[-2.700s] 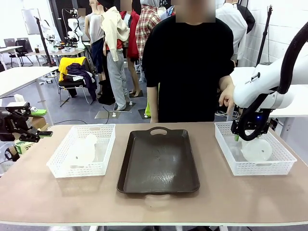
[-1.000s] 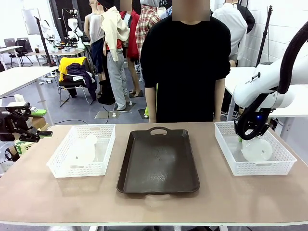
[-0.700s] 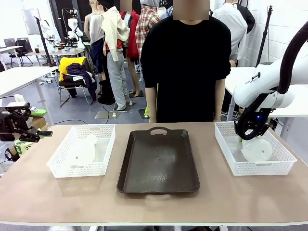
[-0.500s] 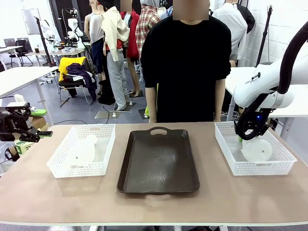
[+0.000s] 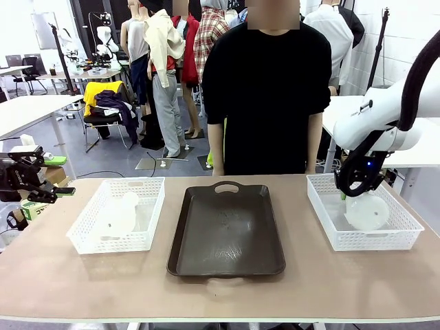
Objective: Prepare the laboratory tools.
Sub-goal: While moving the picked Big flask to the Handle tray indicated by the person, stop as directed by the person.
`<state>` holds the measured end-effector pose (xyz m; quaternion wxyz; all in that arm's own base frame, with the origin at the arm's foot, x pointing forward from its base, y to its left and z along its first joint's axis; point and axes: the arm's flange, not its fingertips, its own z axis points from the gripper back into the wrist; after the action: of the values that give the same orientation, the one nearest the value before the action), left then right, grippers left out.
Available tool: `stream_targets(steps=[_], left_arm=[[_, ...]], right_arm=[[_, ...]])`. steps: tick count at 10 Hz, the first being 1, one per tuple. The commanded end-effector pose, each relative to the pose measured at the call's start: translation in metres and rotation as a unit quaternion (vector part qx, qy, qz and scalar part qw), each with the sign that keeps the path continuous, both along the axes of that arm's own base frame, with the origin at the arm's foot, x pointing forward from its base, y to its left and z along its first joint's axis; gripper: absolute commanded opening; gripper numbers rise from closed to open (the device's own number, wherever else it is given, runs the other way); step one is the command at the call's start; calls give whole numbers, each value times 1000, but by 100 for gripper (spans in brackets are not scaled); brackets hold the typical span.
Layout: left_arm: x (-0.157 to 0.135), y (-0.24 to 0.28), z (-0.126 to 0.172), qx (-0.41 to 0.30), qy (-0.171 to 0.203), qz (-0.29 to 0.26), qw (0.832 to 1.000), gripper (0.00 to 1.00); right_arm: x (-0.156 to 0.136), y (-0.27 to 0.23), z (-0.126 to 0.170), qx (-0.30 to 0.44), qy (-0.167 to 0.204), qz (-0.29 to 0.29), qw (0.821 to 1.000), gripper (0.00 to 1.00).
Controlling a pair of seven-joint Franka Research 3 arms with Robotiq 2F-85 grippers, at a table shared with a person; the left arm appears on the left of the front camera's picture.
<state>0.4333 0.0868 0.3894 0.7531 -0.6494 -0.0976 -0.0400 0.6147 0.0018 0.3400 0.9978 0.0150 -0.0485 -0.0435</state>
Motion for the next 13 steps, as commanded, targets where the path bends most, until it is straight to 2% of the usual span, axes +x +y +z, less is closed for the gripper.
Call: stream_targets(steps=[1,3,6,12,13], left_arm=[[0,1,3,-1,3,3,1000,100],[0,1,3,-1,3,3,1000,100],[0,1,3,-1,3,3,1000,100],[0,1,3,-1,3,3,1000,100],[0,1,3,-1,3,3,1000,100]], right_arm=[[-6,7,48,-30,-2,-3,1000,0],[-16,10,80,-57,-13,2,998,0],[-31,17,104,-64,-21,3,998,0],[-60,17,124,-50,-56,0,997,0],[-43,16,123,-51,-33,16,998,0]])
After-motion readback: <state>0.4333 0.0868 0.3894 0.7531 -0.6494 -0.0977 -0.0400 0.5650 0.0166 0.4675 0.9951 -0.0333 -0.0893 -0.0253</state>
